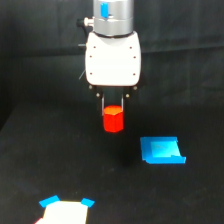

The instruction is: Pick up the red object from the table

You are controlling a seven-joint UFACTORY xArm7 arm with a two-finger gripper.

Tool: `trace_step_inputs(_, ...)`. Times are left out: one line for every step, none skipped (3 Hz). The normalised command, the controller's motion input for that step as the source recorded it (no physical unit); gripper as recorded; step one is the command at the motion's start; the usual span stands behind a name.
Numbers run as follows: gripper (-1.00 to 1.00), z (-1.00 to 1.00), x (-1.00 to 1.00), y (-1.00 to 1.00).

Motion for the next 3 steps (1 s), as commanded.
trace_step_inputs(-0.71,0.35,-0.23,0.49)
trace_step_inputs(-1.0,0.48,0.45,-0.34)
trace_step_inputs(-1.0,-0.42,0.17,0.2)
